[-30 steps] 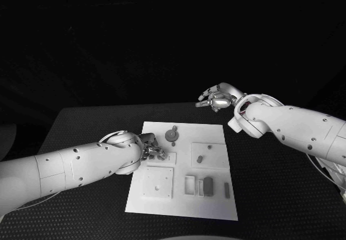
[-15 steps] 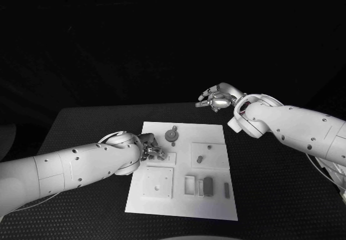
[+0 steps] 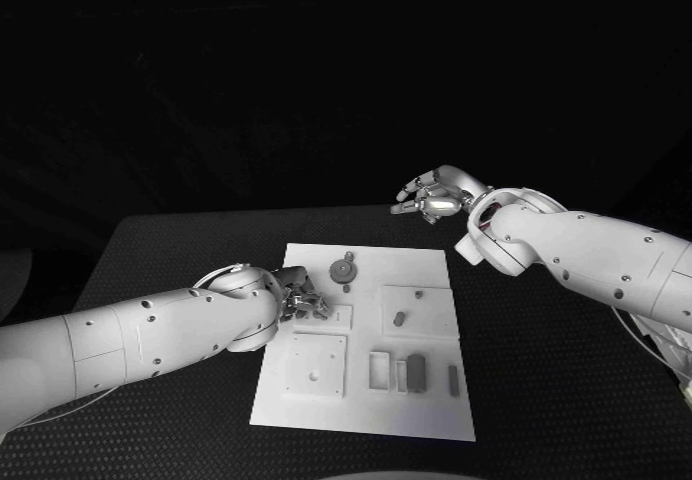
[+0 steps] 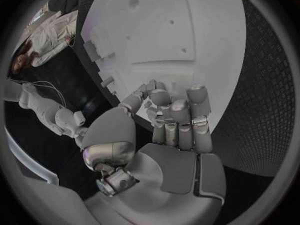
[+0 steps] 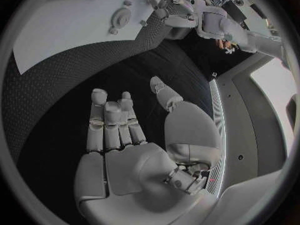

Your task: Assemble the parts on the task board

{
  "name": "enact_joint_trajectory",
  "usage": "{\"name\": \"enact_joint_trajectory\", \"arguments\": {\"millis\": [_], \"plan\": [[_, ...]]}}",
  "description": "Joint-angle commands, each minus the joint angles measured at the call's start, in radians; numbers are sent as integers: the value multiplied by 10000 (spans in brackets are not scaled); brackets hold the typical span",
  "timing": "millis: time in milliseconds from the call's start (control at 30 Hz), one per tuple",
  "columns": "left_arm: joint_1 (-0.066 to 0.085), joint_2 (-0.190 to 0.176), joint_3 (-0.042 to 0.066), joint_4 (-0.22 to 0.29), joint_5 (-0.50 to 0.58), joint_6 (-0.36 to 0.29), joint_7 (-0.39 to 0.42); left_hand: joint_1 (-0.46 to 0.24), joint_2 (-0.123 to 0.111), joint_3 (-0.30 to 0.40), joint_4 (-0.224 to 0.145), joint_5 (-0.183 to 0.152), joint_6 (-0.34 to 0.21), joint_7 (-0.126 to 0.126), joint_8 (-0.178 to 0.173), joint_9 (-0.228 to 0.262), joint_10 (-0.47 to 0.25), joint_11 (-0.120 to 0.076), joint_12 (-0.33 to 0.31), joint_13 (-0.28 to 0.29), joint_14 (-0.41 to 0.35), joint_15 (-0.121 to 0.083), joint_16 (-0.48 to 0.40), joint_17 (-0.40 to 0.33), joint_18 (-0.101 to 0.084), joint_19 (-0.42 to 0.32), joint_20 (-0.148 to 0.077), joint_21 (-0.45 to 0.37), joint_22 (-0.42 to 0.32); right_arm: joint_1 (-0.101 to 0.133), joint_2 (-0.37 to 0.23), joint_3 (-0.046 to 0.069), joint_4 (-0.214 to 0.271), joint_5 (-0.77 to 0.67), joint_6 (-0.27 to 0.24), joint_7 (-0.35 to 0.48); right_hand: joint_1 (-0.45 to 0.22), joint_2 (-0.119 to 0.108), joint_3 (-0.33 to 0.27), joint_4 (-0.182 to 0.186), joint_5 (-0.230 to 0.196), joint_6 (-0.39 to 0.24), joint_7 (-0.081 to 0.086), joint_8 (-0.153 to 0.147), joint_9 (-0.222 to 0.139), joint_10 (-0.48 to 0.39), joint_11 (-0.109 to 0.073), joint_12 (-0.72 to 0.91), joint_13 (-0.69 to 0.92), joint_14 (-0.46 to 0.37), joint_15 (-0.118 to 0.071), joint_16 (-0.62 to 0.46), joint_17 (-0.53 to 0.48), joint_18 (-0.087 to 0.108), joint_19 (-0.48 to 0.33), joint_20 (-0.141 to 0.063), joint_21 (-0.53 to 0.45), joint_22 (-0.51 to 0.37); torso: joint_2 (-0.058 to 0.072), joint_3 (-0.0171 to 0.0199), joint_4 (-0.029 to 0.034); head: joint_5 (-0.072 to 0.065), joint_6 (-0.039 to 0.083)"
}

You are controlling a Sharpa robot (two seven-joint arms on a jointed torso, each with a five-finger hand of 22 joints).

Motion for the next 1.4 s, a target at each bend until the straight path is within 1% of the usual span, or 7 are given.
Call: {"name": "enact_joint_trajectory", "arguments": {"millis": [33,133,533,867,1033,1233,1400], "plan": [[-3,4,0,23,-40,-185,137,739,836,149,-214,-227,312,243,13,19,43,-1,62,-18,0,-42,34,-24,303,15,-2,57,193,-1,-4,5,16,-8,109,42,-105,23,3,43,31,8,95,-26,-13,-79,-18,42,-12,-86,11,60,-15,114,10,43,-52,97,4,5,1,4,-4],[-3,-5,0,19,-40,-180,135,748,838,161,-216,-285,312,244,9,18,42,-1,62,-21,-2,-43,35,-32,304,14,-3,55,191,-1,-5,5,20,-8,116,40,-106,20,3,44,31,7,95,-26,-13,-79,-18,43,-12,-86,11,61,-16,114,9,43,-52,98,3,5,0,8,-12],[-4,9,1,-13,-39,-170,130,752,828,169,-216,-343,313,244,3,18,41,0,62,-24,-3,-43,37,-41,304,14,-3,55,190,-1,-6,5,19,-8,112,38,-113,15,3,51,31,4,95,-27,-13,-81,-18,46,-16,-88,12,63,-18,114,7,42,-54,99,1,11,-12,14,-21],[-11,22,-2,-15,-35,-139,101,739,777,166,-205,-370,308,248,-5,15,38,2,61,-27,-7,-42,36,-51,302,12,-1,51,187,-1,-19,5,33,-8,125,31,-114,13,4,53,31,3,95,-27,-13,-82,-18,49,-18,-89,12,65,-20,114,5,41,-55,100,1,17,-7,14,-30],[-24,66,-2,-17,-46,-178,80,732,753,163,-197,-376,308,249,-8,15,38,3,63,-27,-8,-41,37,-55,302,12,-2,50,186,-1,-18,5,35,-8,130,27,-115,12,5,54,31,2,95,-27,-14,-82,-18,50,-20,-90,12,66,-21,114,4,40,-55,100,-4,14,-10,13,-32],[-49,104,-2,-47,-193,-80,65,728,698,163,-188,-380,306,249,-14,14,37,4,64,-28,-11,-41,36,-62,304,12,-4,46,183,-1,-20,5,29,-9,132,25,-117,10,6,57,31,2,95,-26,-14,-83,-18,52,-21,-92,12,66,-22,114,3,40,-55,101,4,13,-24,9,-38],[-59,103,-2,-64,-204,-229,32,714,600,162,-155,-379,303,252,-22,12,31,7,63,-32,-17,-38,35,-74,305,12,-5,38,179,-1,-28,5,34,-9,132,21,-119,10,7,59,31,1,95,-26,-14,-84,-18,53,-23,-93,12,67,-23,114,2,39,-56,102,0,15,-15,0,-45]]}}
